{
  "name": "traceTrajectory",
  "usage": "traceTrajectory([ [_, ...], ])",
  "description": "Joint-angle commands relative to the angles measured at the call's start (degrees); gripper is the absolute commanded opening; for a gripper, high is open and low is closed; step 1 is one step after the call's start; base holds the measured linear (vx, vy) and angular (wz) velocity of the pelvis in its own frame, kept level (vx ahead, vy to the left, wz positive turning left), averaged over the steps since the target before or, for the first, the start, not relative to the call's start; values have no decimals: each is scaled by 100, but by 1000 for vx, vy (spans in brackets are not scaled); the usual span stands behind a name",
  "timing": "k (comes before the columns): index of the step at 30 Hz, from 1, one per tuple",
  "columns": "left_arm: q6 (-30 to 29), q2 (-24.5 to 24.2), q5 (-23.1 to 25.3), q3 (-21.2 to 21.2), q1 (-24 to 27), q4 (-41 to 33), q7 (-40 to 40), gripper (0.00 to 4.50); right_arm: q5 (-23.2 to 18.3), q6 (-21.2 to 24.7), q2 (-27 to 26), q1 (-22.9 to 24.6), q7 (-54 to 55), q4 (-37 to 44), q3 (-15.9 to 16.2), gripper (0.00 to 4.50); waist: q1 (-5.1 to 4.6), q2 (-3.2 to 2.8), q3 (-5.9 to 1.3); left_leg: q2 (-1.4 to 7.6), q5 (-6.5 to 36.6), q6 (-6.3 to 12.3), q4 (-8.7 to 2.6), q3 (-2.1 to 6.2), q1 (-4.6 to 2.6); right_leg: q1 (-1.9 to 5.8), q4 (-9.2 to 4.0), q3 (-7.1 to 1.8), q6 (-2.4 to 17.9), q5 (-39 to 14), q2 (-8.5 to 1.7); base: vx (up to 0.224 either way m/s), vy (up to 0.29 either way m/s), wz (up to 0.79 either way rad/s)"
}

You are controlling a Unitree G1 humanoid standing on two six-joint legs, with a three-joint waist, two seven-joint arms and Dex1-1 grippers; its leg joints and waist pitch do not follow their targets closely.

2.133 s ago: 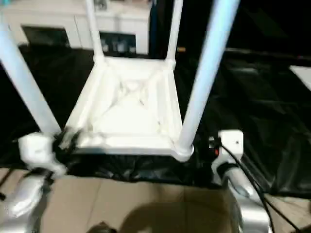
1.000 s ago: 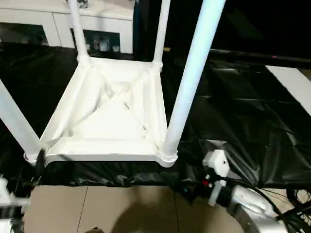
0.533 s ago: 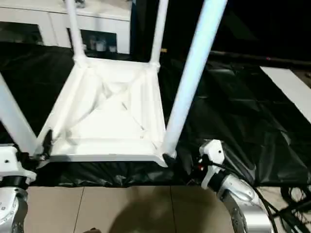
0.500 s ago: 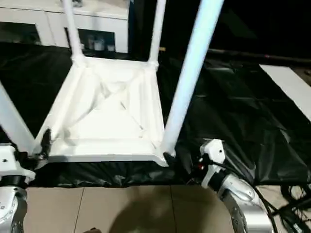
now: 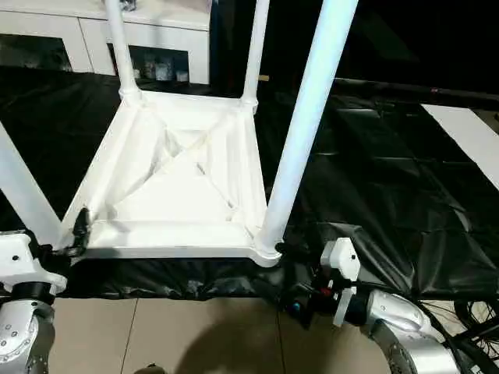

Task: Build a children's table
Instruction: Flip table

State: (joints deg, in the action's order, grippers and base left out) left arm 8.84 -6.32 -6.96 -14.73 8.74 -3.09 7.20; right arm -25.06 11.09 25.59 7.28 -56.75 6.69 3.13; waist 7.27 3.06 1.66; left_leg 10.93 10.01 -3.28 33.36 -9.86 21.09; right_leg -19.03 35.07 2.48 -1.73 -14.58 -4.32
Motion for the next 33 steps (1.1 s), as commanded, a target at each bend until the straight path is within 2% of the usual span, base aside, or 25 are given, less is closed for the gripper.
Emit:
traceTrajectory([
  [1,-187,5,-19,143,-47,11,55,393,14,47,24,-58,-42,88,56,450,8,-56,-133,296,2215,-106,-514,153,-114,-53,-538,-230,611,-1221,-379,0,0,0],
  [4,-399,18,-139,101,-52,-10,52,360,74,1,-34,-191,-36,-20,179,450,13,-68,-140,293,2199,-137,-517,160,-110,-51,-518,-224,648,-1093,-373,0,0,0],
  [5,-432,30,-186,77,-51,-5,39,360,93,-24,-29,-217,-35,-41,218,450,22,-62,-141,293,2181,-133,-515,154,-112,-53,-519,-227,652,-1034,-371,0,0,0],
  [6,-438,22,-217,71,-53,9,48,337,112,-29,-42,-243,-18,-49,263,450,41,-34,-143,295,2122,-107,-511,150,-107,-45,-514,-230,653,-953,-371,0,0,0],
  [7,-434,16,-226,72,-54,16,53,337,119,-27,-47,-251,-11,-48,281,450,73,-54,-153,294,2020,-87,-508,150,-108,-40,-500,-229,651,-819,-365,0,0,0],
  [8,-439,8,-235,71,-54,16,60,331,138,-25,-67,-264,11,-51,299,450,78,-51,-152,295,1989,-82,-505,147,-107,-40,-497,-230,651,-757,-365,0,0,0],
  [9,-452,-2,-246,69,-54,11,68,331,169,-24,-101,-281,48,-56,320,450,94,-21,-155,288,1889,-54,-500,142,-93,-27,-477,-227,651,-657,-367,0,0,0],
  [10,-501,-18,-272,64,-51,-19,87,327,209,-9,-162,-357,92,-119,347,450,98,-33,-164,293,1820,-39,-494,140,-101,-32,-470,-225,662,-549,-366,0,0,0],
  [12,-600,-8,-337,68,-37,-80,120,308,349,-148,-240,-526,122,-425,396,450,101,-55,-155,294,1867,-58,-503,141,-106,-36,-476,-223,667,-578,-365,0,0,0],
  [15,-659,4,-396,96,-36,-102,160,282,452,-326,-268,-600,139,-692,417,450,94,-44,-144,291,2072,-147,-510,132,-119,-55,-500,-229,705,-853,-376,0,0,0],
  [16,-734,28,-524,108,-57,-146,208,263,481,-403,-302,-634,144,-837,431,450,99,-49,-136,292,2122,-160,-516,134,-122,-59,-509,-231,699,-926,-381,0,0,0],
  [17,-783,45,-616,114,-72,-178,239,263,492,-439,-326,-654,149,-918,438,450,105,-31,-142,287,2145,-176,-517,133,-123,-56,-507,-232,703,-1004,-389,0,0,0],
  [20,-851,66,-736,109,-89,-218,270,244,512,-486,-354,-678,145,-1009,446,450,103,-41,-141,290,2134,-169,-523,135,-115,-52,-503,-233,680,-911,-371,0,0,0],
  [21,-1044,158,-1038,75,-147,-303,288,239,549,-607,-391,-708,140,-1187,434,450,110,-28,-152,294,2104,-178,-515,131,-108,-37,-485,-232,711,-884,-394,0,0,0],
  [23,-1378,352,-1599,-2,-257,-480,261,233,600,-862,-467,-778,137,-1612,374,450,103,-34,-144,283,2029,-143,-516,127,-106,-51,-494,-226,754,-829,-369,0,0,0],
  [24,-1445,387,-1718,-22,-284,-520,238,233,602,-900,-481,-791,129,-1695,361,450,96,-18,-147,278,1980,-125,-507,117,-91,-40,-483,-227,811,-835,-382,0,0,0],
  [25,-1684,511,-2142,-93,-379,-663,152,233,606,-1027,-528,-839,93,-1982,319,450,97,6,-159,290,1857,-76,-493,107,-85,-33,-460,-228,832,-774,-387,0,0,0],
  [26,-1880,606,-2485,-154,-457,-783,74,233,605,-1147,-568,-888,55,-2240,288,450,92,-4,-153,279,1789,-49,-493,110,-72,-29,-467,-225,844,-754,-381,0,0,0],
  [27,-1994,683,-2714,-190,-557,-893,-29,233,627,-1342,-594,-946,-23,-2595,263,450,90,-43,-149,271,1772,-26,-487,99,-73,-44,-474,-228,885,-774,-380,0,0,0],
  [28,-2054,737,-2872,-199,-630,-961,-89,233,652,-1520,-603,-1007,-113,-2925,248,450,71,-38,-165,262,1717,-28,-466,93,-57,-24,-456,-215,950,-794,-386,0,0,0],
  [29,-2070,757,-2902,-197,-659,-976,-107,233,672,-1610,-606,-1044,-144,-3095,237,450,81,-39,-168,258,1659,-13,-450,80,-74,-40,-473,-219,989,-777,-378,0,0,0],
  [30,-2114,820,-2968,-186,-760,-995,-161,233,743,-1943,-621,-1180,-250,-3745,186,450,98,-30,-198,259,1419,20,-406,64,-55,-16,-428,-227,1103,-441,-379,0,0,0],
  [31,-2159,844,-2978,-195,-794,-998,-171,233,772,-2090,-633,-1243,-290,-4023,161,450,111,-33,-259,253,993,74,-353,57,-12,15,-348,-204,1226,173,-368,0,0,0],
  [32,-2187,856,-2973,-203,-812,-999,-176,233,788,-2173,-640,-1278,-310,-4175,146,450,120,-19,-251,245,824,147,-343,55,17,24,-330,-196,1216,480,-341,0,0,0],
  [33,-2248,863,-2933,-136,-845,-1040,-162,229,793,-2273,-655,-1372,-331,-4515,99,450,73,48,-225,240,676,262,-343,53,44,30,-308,-175,1185,719,-304,0,0,0],
])
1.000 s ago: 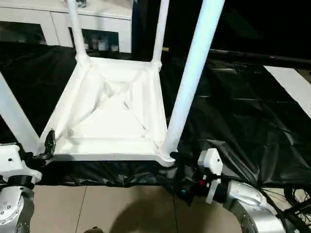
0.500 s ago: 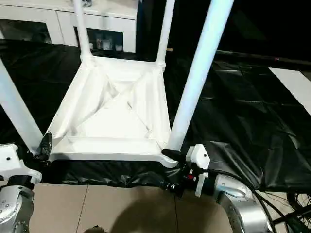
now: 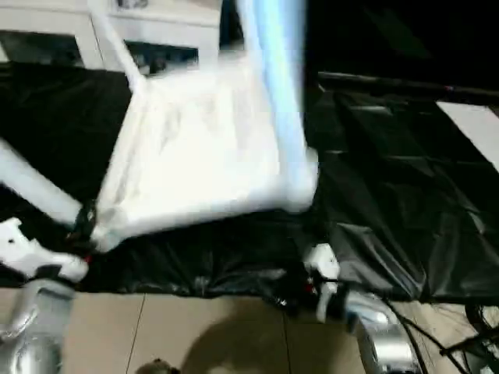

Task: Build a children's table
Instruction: Flip table

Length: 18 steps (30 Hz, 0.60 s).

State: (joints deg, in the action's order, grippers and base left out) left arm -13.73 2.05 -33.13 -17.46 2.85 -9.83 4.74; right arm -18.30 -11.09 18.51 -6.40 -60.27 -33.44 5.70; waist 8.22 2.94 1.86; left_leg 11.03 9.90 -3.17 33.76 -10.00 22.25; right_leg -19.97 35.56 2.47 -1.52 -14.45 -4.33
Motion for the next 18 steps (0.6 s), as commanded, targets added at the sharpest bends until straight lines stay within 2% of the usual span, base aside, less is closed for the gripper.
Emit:
traceTrajectory([
  [1,-9,28,-299,159,-267,-382,90,229,115,-79,47,-34,35,-585,-176,450,-10,-26,-250,241,775,286,-380,78,-114,98,-352,-174,1162,628,-317,0,0,0],
  [2,-86,35,-231,250,-310,-445,115,220,112,-176,25,-157,89,-919,-250,450,-38,-37,-260,258,854,264,-381,73,-133,85,-356,-175,1199,580,-320,0,0,0],
  [4,-310,72,-136,325,-387,-582,145,215,108,-397,-17,-372,137,-1487,-367,450,-59,-4,-236,281,1144,130,-422,84,-152,108,-386,-168,1207,382,-315,0,0,0],
  [5,-317,73,-133,327,-389,-586,146,214,108,-404,-19,-379,138,-1504,-371,450,-62,0,-240,289,1206,102,-422,83,-164,105,-385,-169,1228,358,-322,0,0,0],
  [6,-382,104,-113,357,-433,-609,124,213,116,-507,-121,-630,296,-1933,-439,450,-72,24,-235,291,1304,72,-430,78,-175,99,-392,-166,1239,265,-323,0,0,0],
  [7,-382,104,-113,357,-433,-609,124,213,116,-507,-121,-630,296,-1933,-439,450,-80,22,-219,280,1381,62,-452,86,-164,113,-412,-166,1216,94,-324,0,0,0],
  [8,-427,88,-105,417,-449,-622,58,213,80,-573,-257,-929,307,-2308,-514,450,-85,59,-225,288,1434,56,-442,74,-174,100,-416,-172,1230,5,-333,0,0,0],
  [9,-432,71,-85,479,-458,-630,2,213,0,-600,-389,-1166,225,-2580,-595,450,-105,44,-222,279,1557,45,-457,82,-165,98,-414,-171,1259,-240,-350,0,0,0],
  [10,-422,42,-37,532,-460,-645,-57,213,-61,-657,-487,-1331,131,-2778,-655,450,-114,60,-218,287,1612,32,-467,82,-157,95,-441,-173,1227,-435,-358,0,0,0],
  [11,-422,42,-37,532,-460,-645,-57,213,-61,-657,-487,-1331,131,-2778,-655,450,-114,60,-218,287,1612,32,-467,82,-157,95,-441,-173,1227,-435,-358,0,0,0],
  [12,-403,-25,34,579,-483,-621,-60,213,-160,-737,-589,-1471,-91,-2980,-751,450,-110,85,-211,297,1617,39,-461,75,-168,78,-448,-183,1222,-476,-362,0,0,0],
  [14,-386,-44,97,576,-497,-599,-78,213,-143,-824,-611,-1514,-120,-3070,-765,450,-99,65,-221,303,1469,56,-459,80,-160,82,-428,-183,1228,-351,-366,0,0,0],
  [16,-345,-57,257,531,-530,-580,-121,213,-198,-1080,-676,-1140,-462,-2437,-654,450,-57,82,-232,302,1163,150,-428,73,-152,102,-400,-186,1169,51,-357,0,0,0],
  [17,-345,-57,257,531,-530,-580,-121,213,-198,-1080,-676,-1140,-462,-2437,-654,450,-57,82,-232,302,1163,150,-428,73,-152,102,-400,-186,1169,51,-357,0,0,0],
  [18,-308,-51,406,467,-560,-569,-165,213,-217,-1356,-642,-841,-863,-2144,-600,450,-36,85,-243,296,1020,237,-418,73,-146,109,-382,-176,1154,298,-348,0,0,0],
])
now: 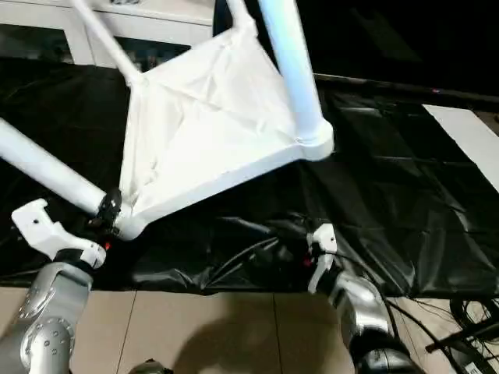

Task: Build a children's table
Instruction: Flip table

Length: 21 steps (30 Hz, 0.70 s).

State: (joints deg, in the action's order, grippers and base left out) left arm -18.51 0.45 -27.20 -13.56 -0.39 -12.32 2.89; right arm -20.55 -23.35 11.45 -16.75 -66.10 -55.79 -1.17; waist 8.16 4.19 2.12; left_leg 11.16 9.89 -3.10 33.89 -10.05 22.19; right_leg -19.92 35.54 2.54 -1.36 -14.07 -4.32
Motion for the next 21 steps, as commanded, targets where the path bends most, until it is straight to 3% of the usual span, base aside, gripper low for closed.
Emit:
traceTrajectory([
  [1,172,113,-155,44,-243,-312,-16,213,54,-290,136,292,-386,90,106,450,-20,-44,-270,294,1025,267,-420,78,-146,95,-371,-183,1151,336,-358,0,0,0],
  [2,172,113,-155,44,-243,-312,-16,213,54,-290,136,292,-386,90,106,450,-26,-39,-267,287,1032,277,-430,82,-130,109,-375,-177,1153,324,-353,0,0,0],
  [4,208,96,-139,-30,-272,-265,-83,213,352,-859,308,390,-223,-133,126,450,-26,-104,-264,296,1205,184,-449,91,-152,87,-387,-170,1202,130,-362,0,0,0],
  [6,239,42,-116,-56,-296,-230,-122,213,497,-1149,376,397,66,-345,47,450,-34,-67,-256,277,1279,128,-447,76,-160,87,-409,-175,1222,8,-352,0,0,0],
  [7,245,18,-128,-67,-305,-199,-109,213,551,-1200,419,406,244,-358,18,450,-39,-128,-248,270,1335,128,-452,79,-163,78,-411,-186,1225,-47,-348,0,0,0],
  [8,249,-3,-123,-71,-312,-179,-103,213,570,-1245,450,412,341,-338,-25,450,-50,-101,-247,270,1370,128,-453,74,-158,81,-427,-187,1210,-77,-343,0,0,0],
  [9,237,-27,-131,-70,-321,-152,-72,213,490,-669,522,489,536,715,-28,450,-47,-129,-230,256,1394,128,-467,86,-165,87,-434,-192,1164,-116,-316,0,0,0],
  [10,228,-43,-135,-68,-327,-135,-51,213,425,-232,572,545,668,1503,-28,450,-47,-86,-220,256,1336,148,-469,98,-158,108,-436,-203,1052,-54,-292,0,0,0],
  [11,228,-43,-132,-69,-328,-134,-50,213,413,-170,577,550,680,1597,-27,450,-33,-73,-242,261,1304,174,-460,98,-158,117,-419,-202,1017,5,-313,0,0,0],
  [12,229,-34,-97,-76,-344,-117,-35,213,216,810,664,621,876,3089,5,450,-31,-62,-239,257,1117,225,-462,118,-145,145,-398,-209,898,156,-302,0,0,0],
  [14,233,-5,-43,-87,-361,-102,-16,213,86,1634,728,696,1057,4436,70,450,-58,-88,-240,251,965,273,-450,111,-124,125,-393,-211,821,167,-323,0,0,0],
  [15,230,5,-6,-76,-351,-102,-4,213,83,1989,719,758,1191,5127,175,450,-58,-109,-226,257,948,255,-447,103,-151,96,-416,-226,759,82,-316,0,0,0],
  [17,236,12,28,-59,-328,-102,4,213,226,2170,650,810,1359,5565,293,450,-52,-129,-239,264,875,198,-449,100,-159,77,-409,-224,696,110,-322,0,0,0],
  [18,246,33,58,-47,-297,-104,-7,213,332,2658,541,397,1699,5970,609,450,-58,-141,-233,266,902,141,-459,100,-155,63,-415,-219,703,81,-321,0,0,0],
  [19,247,34,59,-47,-295,-105,-8,213,335,2693,534,363,1714,5985,625,450,-98,-123,-245,242,837,93,-452,104,-153,67,-381,-207,779,170,-287,0,0,0],
  [20,251,44,59,-43,-284,-109,-23,213,329,3041,488,38,1900,6105,782,450,-105,-129,-257,244,813,75,-451,102,-153,65,-378,-206,797,207,-294,0,0,0],
  [21,253,52,50,-37,-269,-125,-28,213,341,3563,463,-260,2100,6345,934,450,-142,-90,-242,231,727,51,-443,101,-155,58,-365,-208,836,267,-266,0,0,0],
])
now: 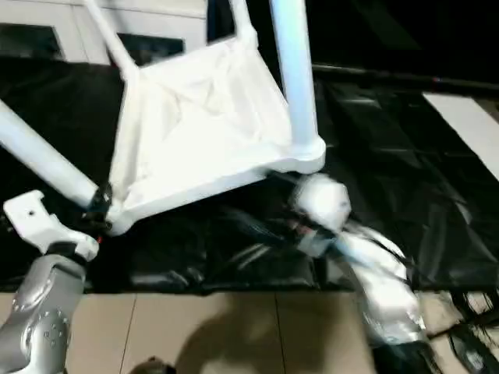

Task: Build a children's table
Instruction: Flip table

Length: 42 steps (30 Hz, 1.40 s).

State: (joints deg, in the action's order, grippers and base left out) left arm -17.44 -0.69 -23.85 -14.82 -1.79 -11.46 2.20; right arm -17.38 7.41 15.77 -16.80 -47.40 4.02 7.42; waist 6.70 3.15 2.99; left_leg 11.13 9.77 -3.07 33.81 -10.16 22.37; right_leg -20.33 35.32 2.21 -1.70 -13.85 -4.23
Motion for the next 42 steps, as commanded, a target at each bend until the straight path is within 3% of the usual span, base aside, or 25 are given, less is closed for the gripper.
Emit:
traceTrajectory([
  [1,147,168,-289,93,-114,-228,43,213,10,813,38,-322,332,568,128,450,1,-3,-357,240,653,25,-414,108,-175,101,-321,-183,858,353,-297,0,0,0],
  [3,149,170,-288,86,-92,-254,53,213,-71,1336,111,-256,491,996,126,450,33,-31,-370,238,274,35,-367,102,-195,80,-282,-194,753,889,-268,0,0,0],
  [6,152,175,-267,65,-87,-262,58,213,-186,1574,158,-121,555,1300,91,450,95,0,-381,211,114,10,-347,83,-170,105,-257,-188,687,1371,-266,0,0,0],
  [8,170,168,-188,76,-103,-254,70,213,-449,1801,184,23,524,1562,98,450,120,3,-373,210,260,-28,-361,81,-164,104,-262,-186,653,1298,-280,0,0,0],
  [12,185,136,-62,102,-186,-152,5,213,-954,2384,425,198,293,1815,187,450,111,-6,-348,234,756,-130,-405,99,-170,105,-316,-191,579,631,-312,0,0,0],
  [14,226,121,4,82,-280,-53,-63,213,-810,2645,622,366,254,1805,199,450,119,-20,-346,239,786,-168,-406,106,-178,98,-329,-196,550,551,-305,0,0,0],
  [19,250,108,-17,89,-394,23,5,213,-425,2607,450,303,618,1238,171,450,109,-42,-342,221,1008,-341,-428,99,-160,67,-355,-194,600,152,-326,0,0,0],
  [21,271,130,14,103,-466,95,11,213,-242,2415,301,271,723,859,371,450,81,-37,-345,222,1191,-410,-440,100,-162,56,-379,-190,653,-139,-335,0,0,0],
  [25,274,156,41,95,-529,121,6,213,-399,2550,239,297,854,784,441,450,95,-39,-351,230,1087,-385,-433,106,-161,59,-355,-194,655,77,-326,0,0,0],
  [29,266,186,45,105,-595,100,17,213,-514,2898,-212,330,1239,501,227,450,100,-14,-361,211,865,-277,-416,93,-149,56,-323,-188,747,344,-323,0,0,0],
  [30,262,194,46,129,-584,77,30,213,-636,2906,-525,266,1425,285,14,450,99,-22,-369,215,860,-283,-413,91,-151,52,-318,-189,777,353,-328,0,0,0],
  [42,199,233,104,230,-566,30,128,213,-1061,2773,-1218,-346,1876,-728,-659,450,105,-55,-387,211,816,-391,-419,89,-156,65,-288,-176,710,573,-330,0,0,0],
])
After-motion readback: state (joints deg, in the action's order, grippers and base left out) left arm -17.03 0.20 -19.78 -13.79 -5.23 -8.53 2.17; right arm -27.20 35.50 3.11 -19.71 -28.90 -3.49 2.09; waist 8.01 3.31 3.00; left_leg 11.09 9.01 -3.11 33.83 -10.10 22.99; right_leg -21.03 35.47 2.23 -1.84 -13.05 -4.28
